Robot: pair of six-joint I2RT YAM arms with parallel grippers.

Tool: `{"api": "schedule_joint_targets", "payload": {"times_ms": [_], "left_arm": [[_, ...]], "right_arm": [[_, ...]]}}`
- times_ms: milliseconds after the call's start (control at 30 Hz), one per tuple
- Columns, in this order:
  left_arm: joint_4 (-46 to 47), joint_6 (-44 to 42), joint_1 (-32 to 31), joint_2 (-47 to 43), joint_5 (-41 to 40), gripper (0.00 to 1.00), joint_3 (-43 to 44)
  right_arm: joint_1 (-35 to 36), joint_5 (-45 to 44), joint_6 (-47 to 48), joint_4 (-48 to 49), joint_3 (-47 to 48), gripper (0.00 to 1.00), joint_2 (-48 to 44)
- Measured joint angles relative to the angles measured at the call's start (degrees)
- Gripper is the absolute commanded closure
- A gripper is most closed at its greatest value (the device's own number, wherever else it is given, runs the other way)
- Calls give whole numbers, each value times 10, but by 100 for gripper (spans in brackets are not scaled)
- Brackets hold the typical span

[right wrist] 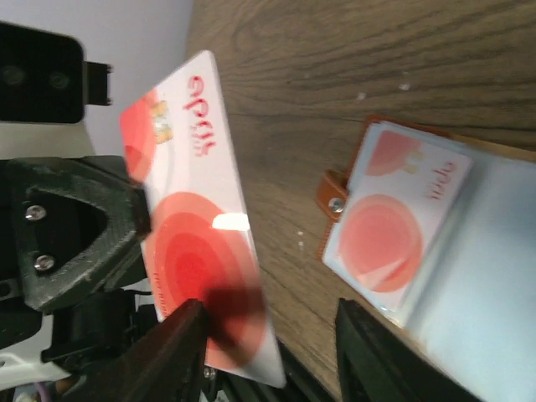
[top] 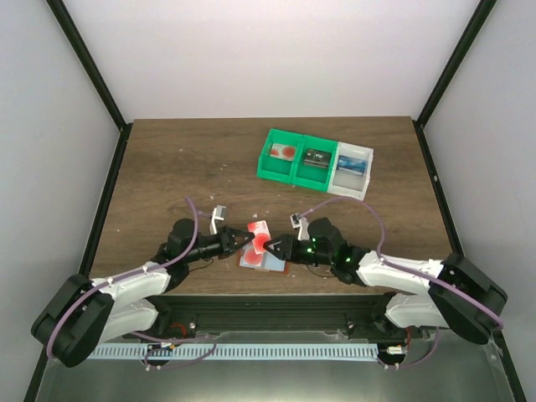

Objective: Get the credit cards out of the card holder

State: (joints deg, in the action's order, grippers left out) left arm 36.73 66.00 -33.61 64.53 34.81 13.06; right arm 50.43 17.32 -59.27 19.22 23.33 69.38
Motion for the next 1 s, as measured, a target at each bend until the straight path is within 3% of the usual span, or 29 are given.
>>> {"api": "schedule_joint_targets", "payload": {"times_ms": [100,167,267,333,567,667,833,1000], "left_arm": [[30,16,1,-6,5,100,-11],[48,23,2,-7,9,97,-18],[49,25,12,-7,11,68,-24],[40,13,11,-13,30,57,-23],[-134,-98,5,-129,86,47,32],[-187,-141,5,-157,115,47,60],[-271,-210,5,-144,166,59,105],[-311,-252,5,-123,215,82,122]], "right_arm": [[0,21,-11,25,9,89,8],[0,34,-12,42,12,99,8],[-5,54,-6,62,12,100,5],[-5,71,7,67,12,99,-4],[-16,148,80,17,-10,100,-103],[-19,194,120,-23,-9,100,-135],[-19,258,180,-101,11,100,-140],[-19,285,206,-134,28,99,-140]]}}
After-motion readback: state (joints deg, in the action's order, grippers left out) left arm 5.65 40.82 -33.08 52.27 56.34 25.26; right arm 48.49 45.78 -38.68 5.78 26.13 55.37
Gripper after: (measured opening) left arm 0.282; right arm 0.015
